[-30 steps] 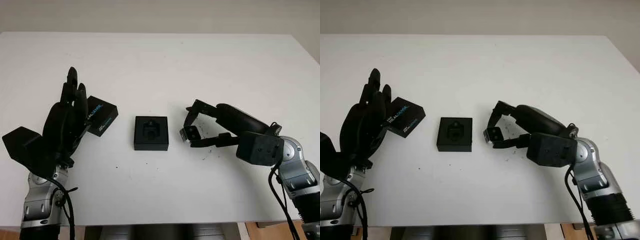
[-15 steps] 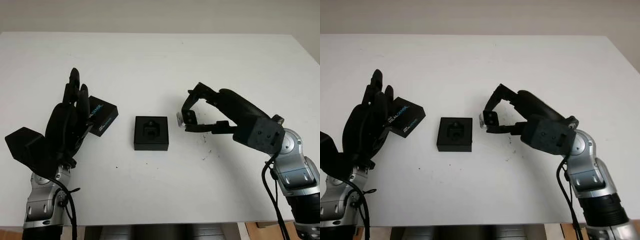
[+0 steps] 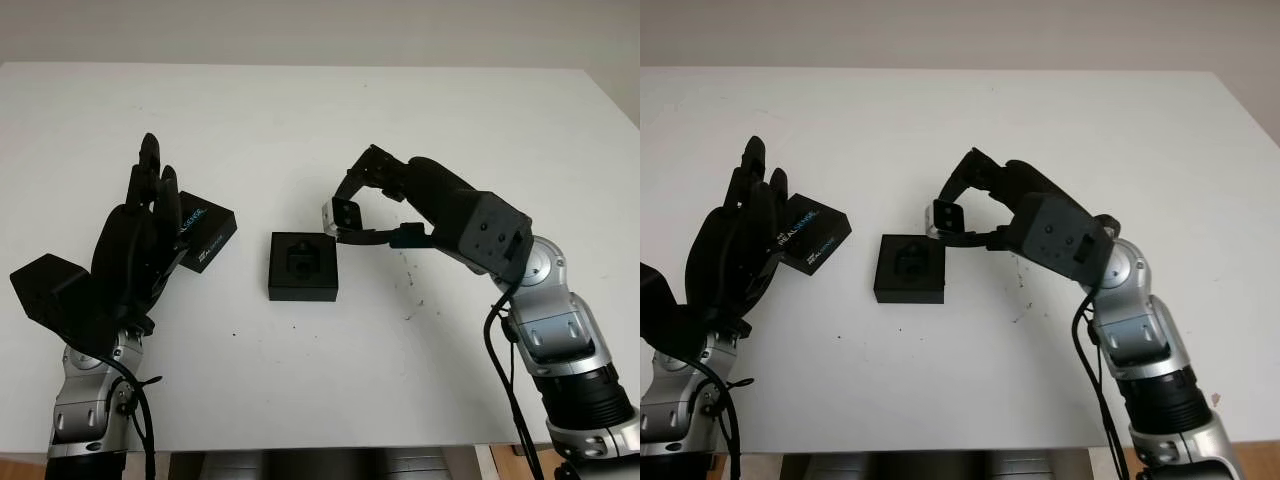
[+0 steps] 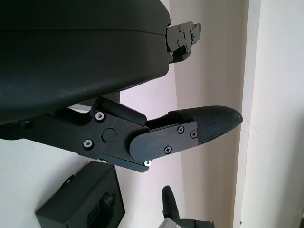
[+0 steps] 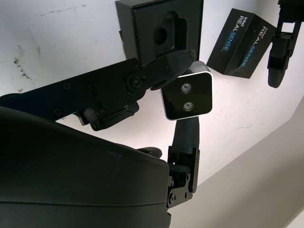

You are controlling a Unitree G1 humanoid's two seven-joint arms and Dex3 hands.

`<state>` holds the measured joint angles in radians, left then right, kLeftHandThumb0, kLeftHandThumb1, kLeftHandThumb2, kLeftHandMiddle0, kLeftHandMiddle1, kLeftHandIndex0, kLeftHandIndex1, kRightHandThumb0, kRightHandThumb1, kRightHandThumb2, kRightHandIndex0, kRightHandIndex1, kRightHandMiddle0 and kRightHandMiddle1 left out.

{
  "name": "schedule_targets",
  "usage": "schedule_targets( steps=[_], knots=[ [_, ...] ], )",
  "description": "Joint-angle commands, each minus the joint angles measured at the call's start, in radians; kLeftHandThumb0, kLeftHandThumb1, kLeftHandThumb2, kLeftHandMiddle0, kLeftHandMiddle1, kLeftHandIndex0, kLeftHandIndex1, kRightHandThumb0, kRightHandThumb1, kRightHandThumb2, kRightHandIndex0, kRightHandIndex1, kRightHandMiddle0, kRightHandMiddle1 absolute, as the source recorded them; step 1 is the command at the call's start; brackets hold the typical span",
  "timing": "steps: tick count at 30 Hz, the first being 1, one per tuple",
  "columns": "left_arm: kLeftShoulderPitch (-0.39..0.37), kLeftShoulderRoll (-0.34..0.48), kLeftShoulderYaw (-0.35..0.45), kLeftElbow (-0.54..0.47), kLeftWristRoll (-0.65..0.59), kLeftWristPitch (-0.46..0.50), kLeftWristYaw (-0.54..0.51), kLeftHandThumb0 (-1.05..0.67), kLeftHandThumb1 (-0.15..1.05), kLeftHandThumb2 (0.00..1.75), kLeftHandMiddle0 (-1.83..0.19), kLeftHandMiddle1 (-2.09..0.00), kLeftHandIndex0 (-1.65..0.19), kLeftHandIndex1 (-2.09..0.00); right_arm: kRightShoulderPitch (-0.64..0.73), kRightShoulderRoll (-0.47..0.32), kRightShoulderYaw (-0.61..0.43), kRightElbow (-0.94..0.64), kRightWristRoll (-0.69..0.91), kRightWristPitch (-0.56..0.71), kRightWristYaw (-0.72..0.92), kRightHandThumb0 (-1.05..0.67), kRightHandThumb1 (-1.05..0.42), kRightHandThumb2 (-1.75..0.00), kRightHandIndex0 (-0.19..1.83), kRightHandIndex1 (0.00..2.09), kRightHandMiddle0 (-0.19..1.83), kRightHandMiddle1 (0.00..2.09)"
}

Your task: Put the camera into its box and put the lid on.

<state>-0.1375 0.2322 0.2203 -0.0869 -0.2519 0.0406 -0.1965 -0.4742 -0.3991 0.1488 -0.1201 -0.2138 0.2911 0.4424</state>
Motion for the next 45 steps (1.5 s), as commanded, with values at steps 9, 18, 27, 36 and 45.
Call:
schedule_targets(
  steps=[9, 18, 27, 36, 45],
  knots=[
    [0.016, -0.02, -0.004, -0.023, 0.008, -0.012, 0.01, -0.71, 1.05, 0.65, 0.19, 0.0, 0.19, 0.0, -0.004, 0.048, 0.031, -0.049, -0.021, 0.086, -0.036, -0.45, -1.05, -0.06, 0.29, 0.11, 0.26, 2.04],
    [0.029, -0.031, -0.004, -0.047, 0.012, -0.009, 0.019, -0.72, 1.05, 0.64, 0.19, 0.0, 0.19, 0.0, 0.058, 0.098, 0.043, -0.116, -0.036, 0.13, -0.103, -0.44, -1.05, -0.08, 0.22, 0.07, 0.24, 2.08],
    [0.045, -0.043, -0.017, -0.079, 0.019, 0.011, 0.034, -0.72, 1.05, 0.65, 0.19, 0.0, 0.19, 0.0, 0.083, 0.117, 0.063, -0.147, -0.049, 0.15, -0.118, -0.43, -1.05, -0.1, 0.22, 0.07, 0.2, 2.09],
    [0.054, -0.059, -0.027, -0.096, 0.021, 0.027, 0.05, -0.72, 1.05, 0.64, 0.19, 0.0, 0.19, 0.0, 0.107, 0.109, 0.081, -0.159, -0.052, 0.172, -0.106, -0.4, -1.05, -0.1, 0.21, 0.06, 0.19, 2.09],
    [0.057, -0.059, -0.028, -0.098, 0.029, 0.023, 0.052, -0.74, 1.05, 0.62, 0.19, 0.0, 0.19, 0.0, 0.101, 0.11, 0.098, -0.113, -0.075, 0.135, -0.114, -0.39, -1.05, -0.12, 0.21, 0.05, 0.2, 2.09]
  ],
)
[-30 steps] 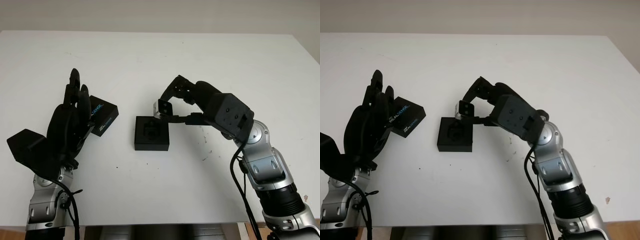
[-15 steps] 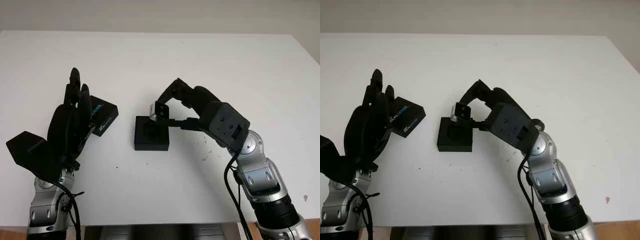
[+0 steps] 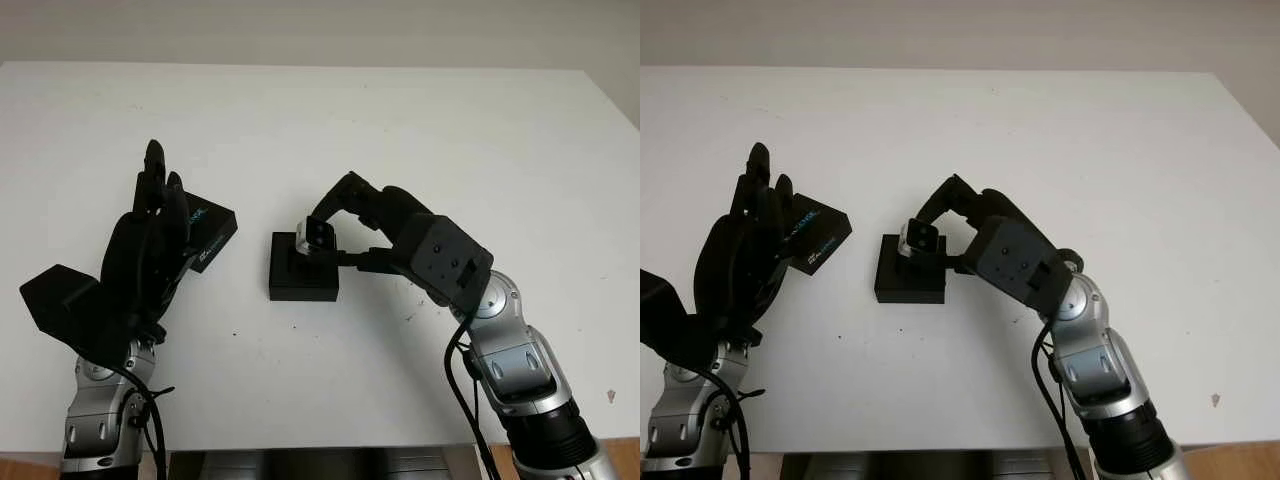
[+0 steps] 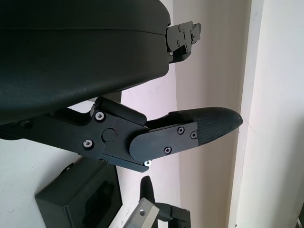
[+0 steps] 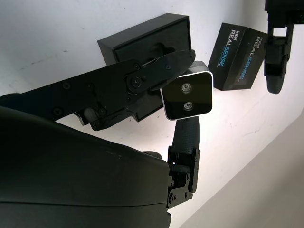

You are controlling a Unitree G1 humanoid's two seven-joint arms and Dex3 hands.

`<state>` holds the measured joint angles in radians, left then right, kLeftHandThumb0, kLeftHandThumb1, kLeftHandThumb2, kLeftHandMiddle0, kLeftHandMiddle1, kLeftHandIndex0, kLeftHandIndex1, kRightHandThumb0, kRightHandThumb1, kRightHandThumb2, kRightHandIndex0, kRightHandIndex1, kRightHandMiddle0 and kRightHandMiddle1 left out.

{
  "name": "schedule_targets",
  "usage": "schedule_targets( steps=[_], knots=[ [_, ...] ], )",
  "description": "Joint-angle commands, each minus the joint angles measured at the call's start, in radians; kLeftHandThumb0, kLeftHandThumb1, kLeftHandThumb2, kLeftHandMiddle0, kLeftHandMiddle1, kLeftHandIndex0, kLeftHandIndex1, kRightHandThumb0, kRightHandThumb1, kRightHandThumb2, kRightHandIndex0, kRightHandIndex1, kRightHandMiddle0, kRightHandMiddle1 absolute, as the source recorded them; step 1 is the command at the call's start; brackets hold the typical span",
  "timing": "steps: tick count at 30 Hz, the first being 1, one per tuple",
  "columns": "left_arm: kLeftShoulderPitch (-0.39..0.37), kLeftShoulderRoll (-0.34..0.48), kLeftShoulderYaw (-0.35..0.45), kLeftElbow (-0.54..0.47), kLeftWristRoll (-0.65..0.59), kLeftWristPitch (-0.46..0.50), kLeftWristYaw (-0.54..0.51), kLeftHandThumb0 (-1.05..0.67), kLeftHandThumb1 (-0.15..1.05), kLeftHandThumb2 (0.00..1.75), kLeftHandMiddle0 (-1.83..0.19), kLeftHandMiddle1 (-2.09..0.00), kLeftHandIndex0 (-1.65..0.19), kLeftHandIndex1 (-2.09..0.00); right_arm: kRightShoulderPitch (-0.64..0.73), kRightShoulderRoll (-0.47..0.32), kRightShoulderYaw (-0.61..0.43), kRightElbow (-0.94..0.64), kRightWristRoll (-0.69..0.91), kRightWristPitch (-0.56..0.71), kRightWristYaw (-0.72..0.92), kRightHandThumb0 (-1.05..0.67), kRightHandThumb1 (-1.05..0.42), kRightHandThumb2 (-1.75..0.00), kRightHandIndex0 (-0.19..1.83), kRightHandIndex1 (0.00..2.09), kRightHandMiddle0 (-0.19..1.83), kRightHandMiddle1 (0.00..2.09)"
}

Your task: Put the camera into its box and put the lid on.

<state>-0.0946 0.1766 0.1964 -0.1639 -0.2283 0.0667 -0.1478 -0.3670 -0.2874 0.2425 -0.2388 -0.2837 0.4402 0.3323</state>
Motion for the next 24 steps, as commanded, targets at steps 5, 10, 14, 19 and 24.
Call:
schedule_targets(
  steps=[5, 10, 14, 19, 24],
  knots=[
    [0.015, -0.006, -0.003, -0.027, 0.003, 0.007, 0.008, -0.74, 1.05, 0.62, 0.19, 0.0, 0.19, 0.0, -0.023, 0.003, 0.02, 0.04, -0.026, -0.033, -0.011, -0.38, -1.05, -0.12, 0.21, 0.06, 0.2, 2.09],
    [0.018, -0.007, -0.008, -0.035, 0.012, 0.009, 0.013, -0.74, 1.05, 0.62, 0.19, 0.0, 0.19, 0.0, -0.039, 0.006, 0.034, 0.057, -0.049, -0.052, -0.018, -0.36, -1.05, -0.09, 0.23, 0.07, 0.22, 2.09],
    [0.019, -0.01, -0.007, -0.035, 0.006, 0.016, 0.01, -0.74, 1.05, 0.61, 0.19, 0.0, 0.19, 0.0, -0.056, 0.004, 0.045, 0.074, -0.076, -0.071, -0.018, -0.36, -1.04, -0.07, 0.26, 0.08, 0.22, 2.09],
    [0.016, -0.014, -0.007, -0.032, 0.007, 0.015, 0.01, -0.74, 1.05, 0.62, 0.19, 0.0, 0.19, 0.0, -0.082, -0.005, 0.056, 0.085, -0.1, -0.072, -0.002, -0.36, -1.05, -0.07, 0.27, 0.09, 0.21, 2.09],
    [0.014, -0.024, -0.012, -0.032, 0.013, 0.021, 0.026, -0.74, 1.05, 0.61, 0.19, -0.02, 0.19, -0.01, -0.103, -0.012, 0.058, 0.097, -0.109, -0.076, 0.016, -0.35, -1.05, -0.07, 0.29, 0.09, 0.23, 2.09]
  ],
)
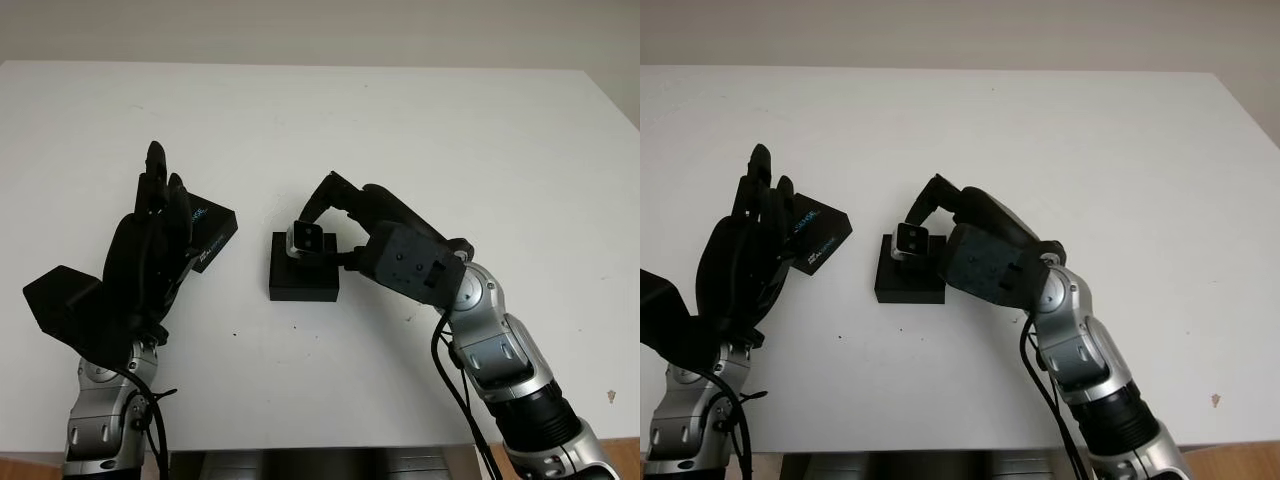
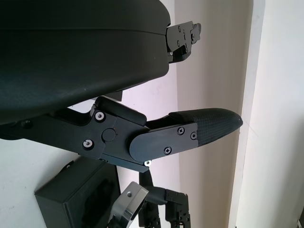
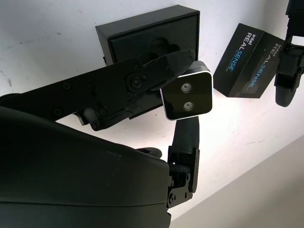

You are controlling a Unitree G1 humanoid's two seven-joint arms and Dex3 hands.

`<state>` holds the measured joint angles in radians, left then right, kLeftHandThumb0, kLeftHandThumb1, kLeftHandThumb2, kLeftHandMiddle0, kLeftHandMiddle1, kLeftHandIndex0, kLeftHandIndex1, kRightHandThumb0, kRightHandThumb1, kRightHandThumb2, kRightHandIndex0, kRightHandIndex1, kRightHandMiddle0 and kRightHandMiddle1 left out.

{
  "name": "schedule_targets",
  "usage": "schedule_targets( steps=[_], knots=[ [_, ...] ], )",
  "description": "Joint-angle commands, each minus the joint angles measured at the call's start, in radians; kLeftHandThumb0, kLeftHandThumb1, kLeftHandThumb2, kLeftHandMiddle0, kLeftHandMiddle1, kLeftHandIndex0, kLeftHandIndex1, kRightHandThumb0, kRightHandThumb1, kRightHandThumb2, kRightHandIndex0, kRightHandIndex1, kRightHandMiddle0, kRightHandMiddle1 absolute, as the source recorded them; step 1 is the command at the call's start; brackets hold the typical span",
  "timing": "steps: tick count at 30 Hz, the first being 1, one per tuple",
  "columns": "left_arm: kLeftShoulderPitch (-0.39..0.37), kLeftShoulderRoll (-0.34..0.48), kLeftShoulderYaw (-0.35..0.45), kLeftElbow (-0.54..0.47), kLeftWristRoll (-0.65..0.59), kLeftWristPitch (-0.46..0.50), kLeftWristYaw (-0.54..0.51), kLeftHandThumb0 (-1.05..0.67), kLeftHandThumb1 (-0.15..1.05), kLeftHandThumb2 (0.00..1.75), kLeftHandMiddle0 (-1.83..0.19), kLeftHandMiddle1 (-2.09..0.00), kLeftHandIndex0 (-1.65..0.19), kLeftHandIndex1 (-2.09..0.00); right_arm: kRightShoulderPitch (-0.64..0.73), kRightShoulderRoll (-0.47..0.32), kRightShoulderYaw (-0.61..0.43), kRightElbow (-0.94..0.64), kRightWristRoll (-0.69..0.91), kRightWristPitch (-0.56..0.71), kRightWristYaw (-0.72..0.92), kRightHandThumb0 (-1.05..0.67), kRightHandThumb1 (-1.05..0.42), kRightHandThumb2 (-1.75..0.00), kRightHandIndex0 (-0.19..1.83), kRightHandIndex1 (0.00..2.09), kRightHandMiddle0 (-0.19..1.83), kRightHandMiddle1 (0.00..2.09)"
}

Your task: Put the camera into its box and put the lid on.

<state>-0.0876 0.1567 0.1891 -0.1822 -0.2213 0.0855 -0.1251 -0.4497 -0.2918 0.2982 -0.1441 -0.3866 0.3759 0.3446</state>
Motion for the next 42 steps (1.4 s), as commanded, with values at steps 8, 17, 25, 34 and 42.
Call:
schedule_targets(
  steps=[8, 17, 25, 34, 42],
  knots=[
    [0.007, -0.005, -0.012, -0.011, 0.003, 0.0, 0.001, -0.74, 1.05, 0.62, 0.19, 0.0, 0.19, 0.0, -0.03, -0.022, 0.005, 0.025, -0.025, -0.047, 0.015, -0.37, -1.04, -0.06, 0.33, 0.11, 0.32, 2.07],
    [0.02, -0.014, -0.015, -0.024, 0.009, 0.006, 0.015, -0.73, 1.05, 0.62, 0.19, 0.0, 0.19, 0.0, -0.026, -0.039, 0.007, 0.011, -0.046, -0.046, 0.039, -0.37, -1.04, -0.06, 0.35, 0.11, 0.35, 2.07],
    [0.022, -0.017, -0.017, -0.014, 0.008, -0.004, 0.01, -0.72, 1.05, 0.62, 0.19, 0.0, 0.19, 0.0, -0.02, -0.039, 0.003, 0.009, -0.048, -0.048, 0.051, -0.37, -1.05, -0.06, 0.36, 0.11, 0.34, 2.04],
    [0.014, -0.024, -0.02, -0.004, 0.014, -0.002, 0.015, -0.73, 1.05, 0.62, 0.19, 0.0, 0.19, 0.0, -0.017, -0.041, 0.007, 0.019, -0.052, -0.053, 0.056, -0.36, -1.04, -0.07, 0.36, 0.11, 0.35, 2.04],
    [0.011, -0.023, -0.016, 0.011, 0.013, -0.015, 0.006, -0.73, 1.05, 0.62, 0.19, 0.0, 0.19, 0.0, -0.011, -0.032, 0.008, 0.025, -0.047, -0.053, 0.058, -0.35, -1.04, -0.06, 0.34, 0.1, 0.32, 2.08]
  ],
)
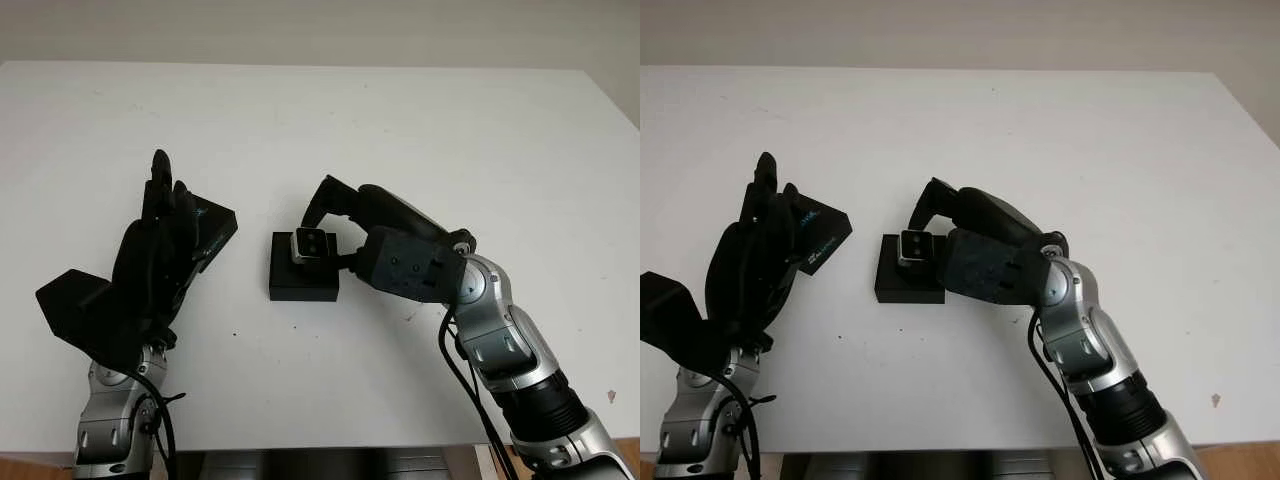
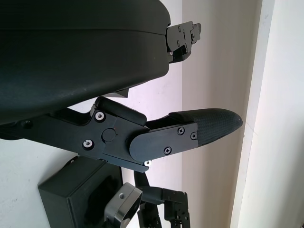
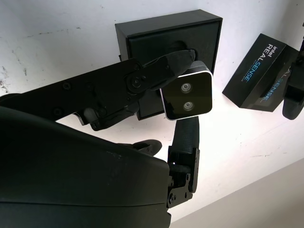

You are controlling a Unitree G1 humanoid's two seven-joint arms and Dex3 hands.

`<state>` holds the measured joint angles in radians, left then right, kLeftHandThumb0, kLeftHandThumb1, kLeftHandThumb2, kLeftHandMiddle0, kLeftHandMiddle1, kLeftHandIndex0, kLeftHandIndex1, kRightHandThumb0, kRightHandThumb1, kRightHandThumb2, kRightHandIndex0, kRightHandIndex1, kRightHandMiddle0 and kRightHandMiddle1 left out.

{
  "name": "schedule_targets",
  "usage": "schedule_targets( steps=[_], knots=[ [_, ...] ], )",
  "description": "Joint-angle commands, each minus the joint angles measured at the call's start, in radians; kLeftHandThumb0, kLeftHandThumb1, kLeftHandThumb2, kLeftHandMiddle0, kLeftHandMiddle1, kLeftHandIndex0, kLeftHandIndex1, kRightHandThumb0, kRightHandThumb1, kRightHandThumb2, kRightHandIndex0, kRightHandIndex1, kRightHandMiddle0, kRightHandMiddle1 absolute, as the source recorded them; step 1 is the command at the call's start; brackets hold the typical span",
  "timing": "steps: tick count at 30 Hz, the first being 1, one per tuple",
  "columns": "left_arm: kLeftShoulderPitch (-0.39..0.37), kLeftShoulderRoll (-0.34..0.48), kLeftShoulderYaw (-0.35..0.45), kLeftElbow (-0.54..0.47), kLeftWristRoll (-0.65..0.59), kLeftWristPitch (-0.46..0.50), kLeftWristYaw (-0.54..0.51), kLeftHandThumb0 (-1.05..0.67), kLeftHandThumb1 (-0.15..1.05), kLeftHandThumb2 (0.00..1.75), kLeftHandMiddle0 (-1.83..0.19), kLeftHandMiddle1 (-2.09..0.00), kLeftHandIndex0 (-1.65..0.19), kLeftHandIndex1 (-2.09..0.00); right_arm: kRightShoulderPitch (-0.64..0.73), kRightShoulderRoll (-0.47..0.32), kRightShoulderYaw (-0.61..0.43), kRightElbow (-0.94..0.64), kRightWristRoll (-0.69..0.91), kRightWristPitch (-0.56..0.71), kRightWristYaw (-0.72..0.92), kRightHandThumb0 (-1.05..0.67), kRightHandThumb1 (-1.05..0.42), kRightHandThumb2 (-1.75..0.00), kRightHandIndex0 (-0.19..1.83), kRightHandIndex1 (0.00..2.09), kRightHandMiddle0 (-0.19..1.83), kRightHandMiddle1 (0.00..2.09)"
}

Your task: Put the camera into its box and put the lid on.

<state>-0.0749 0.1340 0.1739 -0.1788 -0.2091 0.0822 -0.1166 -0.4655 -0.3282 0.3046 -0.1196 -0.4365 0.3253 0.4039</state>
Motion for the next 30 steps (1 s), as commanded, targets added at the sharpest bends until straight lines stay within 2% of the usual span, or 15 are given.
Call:
schedule_targets(
  steps=[1, 30],
  knots=[
    [-0.001, -0.001, 0.0, 0.008, 0.001, -0.013, -0.004, -0.73, 1.05, 0.62, 0.19, 0.0, 0.19, 0.0, 0.005, 0.005, 0.003, 0.001, 0.003, -0.002, -0.002, -0.35, -1.04, -0.06, 0.34, 0.1, 0.32, 2.08],
    [-0.002, -0.003, 0.0, 0.019, -0.003, -0.022, -0.008, -0.72, 1.05, 0.63, 0.19, 0.0, 0.19, 0.0, 0.009, 0.018, 0.021, 0.052, -0.026, -0.026, -0.033, -0.35, -1.05, -0.07, 0.37, 0.11, 0.42, 2.09]
  ],
)
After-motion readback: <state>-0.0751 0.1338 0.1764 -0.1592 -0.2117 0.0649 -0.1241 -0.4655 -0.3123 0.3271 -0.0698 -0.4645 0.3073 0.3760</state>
